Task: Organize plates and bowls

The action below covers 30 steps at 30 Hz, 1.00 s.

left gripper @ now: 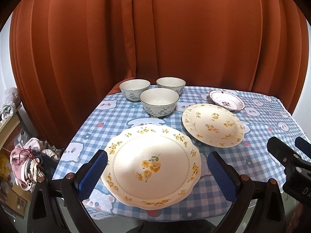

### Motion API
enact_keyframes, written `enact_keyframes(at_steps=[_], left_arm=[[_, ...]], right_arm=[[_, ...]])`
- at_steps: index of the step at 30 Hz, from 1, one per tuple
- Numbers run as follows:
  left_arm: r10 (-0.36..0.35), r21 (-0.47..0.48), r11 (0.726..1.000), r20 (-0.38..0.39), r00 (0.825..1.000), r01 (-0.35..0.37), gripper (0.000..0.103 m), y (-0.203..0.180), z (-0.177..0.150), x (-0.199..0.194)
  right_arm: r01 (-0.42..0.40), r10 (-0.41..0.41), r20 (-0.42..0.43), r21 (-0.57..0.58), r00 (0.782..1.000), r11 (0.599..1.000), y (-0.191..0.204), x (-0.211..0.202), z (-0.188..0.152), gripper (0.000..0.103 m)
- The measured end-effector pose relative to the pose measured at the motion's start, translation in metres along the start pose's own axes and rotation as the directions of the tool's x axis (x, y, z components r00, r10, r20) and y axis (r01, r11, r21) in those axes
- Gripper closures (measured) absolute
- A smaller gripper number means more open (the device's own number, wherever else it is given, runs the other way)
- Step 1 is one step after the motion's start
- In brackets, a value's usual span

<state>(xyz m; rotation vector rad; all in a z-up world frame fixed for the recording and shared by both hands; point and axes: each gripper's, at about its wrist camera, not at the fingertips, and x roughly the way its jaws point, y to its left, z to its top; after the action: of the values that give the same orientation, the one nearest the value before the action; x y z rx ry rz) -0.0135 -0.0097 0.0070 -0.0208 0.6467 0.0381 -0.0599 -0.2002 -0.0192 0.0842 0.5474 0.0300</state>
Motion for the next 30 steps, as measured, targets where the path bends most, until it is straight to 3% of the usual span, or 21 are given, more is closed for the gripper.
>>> enact_keyframes(at_steps=[30], left_arm=[[0.002,0.012,1.000,0.013,1.000,-0.002,0.000,-0.0032,-0.0002,-0.0031]], right_arm=[[0.001,-0.001,-0.008,-0.002,1.000,1.000,0.0002,-0.0003,-0.0065,0.000]])
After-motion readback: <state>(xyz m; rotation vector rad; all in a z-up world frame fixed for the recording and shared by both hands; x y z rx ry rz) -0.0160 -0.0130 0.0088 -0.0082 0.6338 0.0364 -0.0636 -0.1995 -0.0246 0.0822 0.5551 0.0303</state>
